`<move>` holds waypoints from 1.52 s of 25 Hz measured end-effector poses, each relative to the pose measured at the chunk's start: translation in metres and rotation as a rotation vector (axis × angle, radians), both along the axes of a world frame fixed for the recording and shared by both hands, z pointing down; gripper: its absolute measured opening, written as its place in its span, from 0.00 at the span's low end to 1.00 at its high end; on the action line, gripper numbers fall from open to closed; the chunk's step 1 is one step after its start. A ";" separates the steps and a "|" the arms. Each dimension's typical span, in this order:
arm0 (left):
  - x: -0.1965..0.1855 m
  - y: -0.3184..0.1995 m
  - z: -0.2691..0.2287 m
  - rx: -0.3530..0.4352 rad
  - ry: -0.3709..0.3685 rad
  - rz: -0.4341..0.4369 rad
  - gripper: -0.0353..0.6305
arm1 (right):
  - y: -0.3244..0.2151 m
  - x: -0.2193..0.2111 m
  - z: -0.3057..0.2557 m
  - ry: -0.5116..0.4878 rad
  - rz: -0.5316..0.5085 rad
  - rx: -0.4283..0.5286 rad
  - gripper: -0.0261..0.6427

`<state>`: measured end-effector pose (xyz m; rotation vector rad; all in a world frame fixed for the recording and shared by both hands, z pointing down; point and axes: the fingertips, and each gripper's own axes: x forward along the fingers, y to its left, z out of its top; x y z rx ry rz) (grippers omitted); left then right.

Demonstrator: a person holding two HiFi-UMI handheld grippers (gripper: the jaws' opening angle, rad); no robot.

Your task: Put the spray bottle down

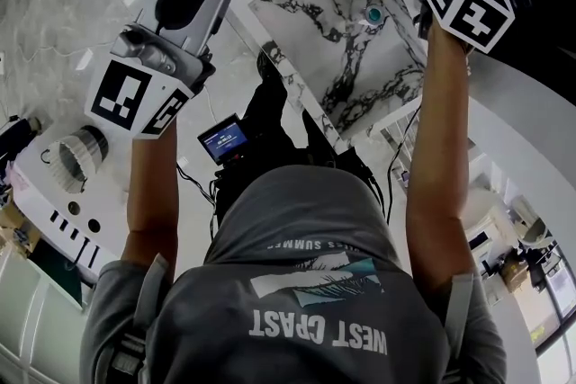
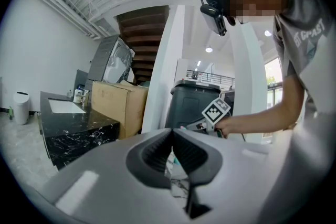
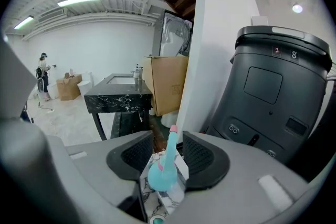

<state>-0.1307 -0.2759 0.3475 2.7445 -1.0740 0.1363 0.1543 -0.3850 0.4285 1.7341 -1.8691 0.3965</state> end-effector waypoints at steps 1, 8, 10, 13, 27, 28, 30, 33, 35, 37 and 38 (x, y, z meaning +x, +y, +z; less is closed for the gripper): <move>0.001 0.001 -0.003 0.002 0.000 -0.001 0.06 | 0.002 0.000 -0.004 -0.001 -0.002 0.006 0.31; 0.010 0.002 -0.027 0.032 -0.002 -0.008 0.06 | 0.013 0.005 -0.043 -0.009 -0.020 0.081 0.26; 0.013 0.003 -0.034 0.042 -0.004 -0.011 0.06 | 0.019 0.005 -0.053 -0.013 -0.032 0.101 0.24; 0.019 0.005 -0.042 0.055 -0.006 -0.016 0.06 | 0.029 0.004 -0.066 -0.022 -0.060 0.127 0.20; 0.049 0.023 -0.066 0.061 -0.001 -0.032 0.06 | 0.093 -0.004 -0.110 -0.123 -0.237 0.156 0.04; 0.052 0.025 -0.068 0.065 -0.001 -0.030 0.06 | 0.098 -0.004 -0.111 -0.132 -0.245 0.152 0.04; 0.057 0.026 -0.073 0.074 0.001 -0.026 0.06 | 0.107 -0.002 -0.113 -0.147 -0.258 0.147 0.04; 0.064 0.030 -0.077 0.079 -0.001 -0.020 0.06 | 0.119 0.001 -0.115 -0.159 -0.277 0.139 0.04; 0.069 0.035 -0.078 0.075 -0.002 -0.016 0.06 | 0.127 0.004 -0.115 -0.167 -0.286 0.129 0.04; 0.073 0.038 -0.078 0.072 -0.004 -0.011 0.06 | 0.134 0.006 -0.114 -0.170 -0.294 0.120 0.04; 0.075 0.040 -0.078 0.070 -0.005 -0.009 0.06 | 0.137 0.006 -0.113 -0.168 -0.302 0.114 0.04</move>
